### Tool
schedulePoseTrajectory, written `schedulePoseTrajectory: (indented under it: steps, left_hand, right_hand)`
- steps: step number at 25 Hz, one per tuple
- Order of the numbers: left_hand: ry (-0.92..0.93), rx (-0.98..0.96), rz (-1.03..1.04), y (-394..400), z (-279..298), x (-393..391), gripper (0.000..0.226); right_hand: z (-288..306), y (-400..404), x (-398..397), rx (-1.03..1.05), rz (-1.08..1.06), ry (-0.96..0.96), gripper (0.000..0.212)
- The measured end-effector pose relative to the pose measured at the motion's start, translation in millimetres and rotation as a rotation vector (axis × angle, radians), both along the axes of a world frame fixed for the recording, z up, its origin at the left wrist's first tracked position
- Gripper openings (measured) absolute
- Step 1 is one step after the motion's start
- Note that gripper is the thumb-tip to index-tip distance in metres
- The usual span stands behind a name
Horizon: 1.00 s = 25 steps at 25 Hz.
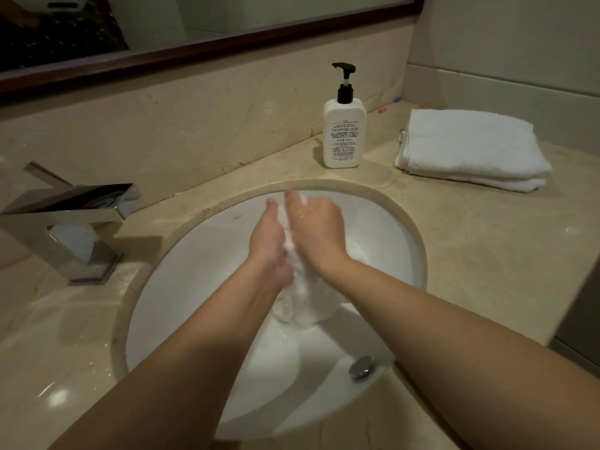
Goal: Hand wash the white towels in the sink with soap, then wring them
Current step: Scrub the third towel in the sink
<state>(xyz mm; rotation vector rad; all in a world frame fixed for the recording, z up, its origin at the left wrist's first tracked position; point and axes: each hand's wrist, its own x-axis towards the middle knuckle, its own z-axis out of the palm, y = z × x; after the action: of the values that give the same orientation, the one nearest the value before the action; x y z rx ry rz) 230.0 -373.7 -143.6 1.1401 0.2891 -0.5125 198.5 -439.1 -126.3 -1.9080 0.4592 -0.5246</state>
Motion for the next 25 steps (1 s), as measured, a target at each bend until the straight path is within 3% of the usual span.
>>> schedulePoseTrajectory:
  steps: [2,6,10,14,17,22,25]
  left_hand:
    - [-0.010,0.074,-0.036,-3,4,-3,0.056]
    - [-0.016,-0.010,-0.048,1,1,0,0.052]
    - [-0.016,0.064,-0.106,-4,4,1,0.064]
    - [0.034,-0.065,-0.029,1,-3,0,0.065]
    - [0.022,-0.086,-0.119,-2,4,-2,0.084]
    - [-0.028,-0.081,-0.115,0,-3,3,0.053]
    - [-0.023,-0.089,-0.196,0,13,-2,0.058]
  right_hand:
    - [1,-8,5,0.054,-0.070,-0.004,0.060]
    - [-6,11,-11,-0.032,0.080,-0.014,0.061]
    - [-1,-12,3,0.045,-0.079,-0.009,0.062]
    - [-9,10,-13,-0.091,0.107,-0.043,0.062]
    - [-4,-15,7,0.039,-0.077,0.005,0.061]
    - [-9,9,-10,-0.081,0.089,-0.041,0.062]
    - [-2,-12,7,0.021,-0.069,0.036,0.061]
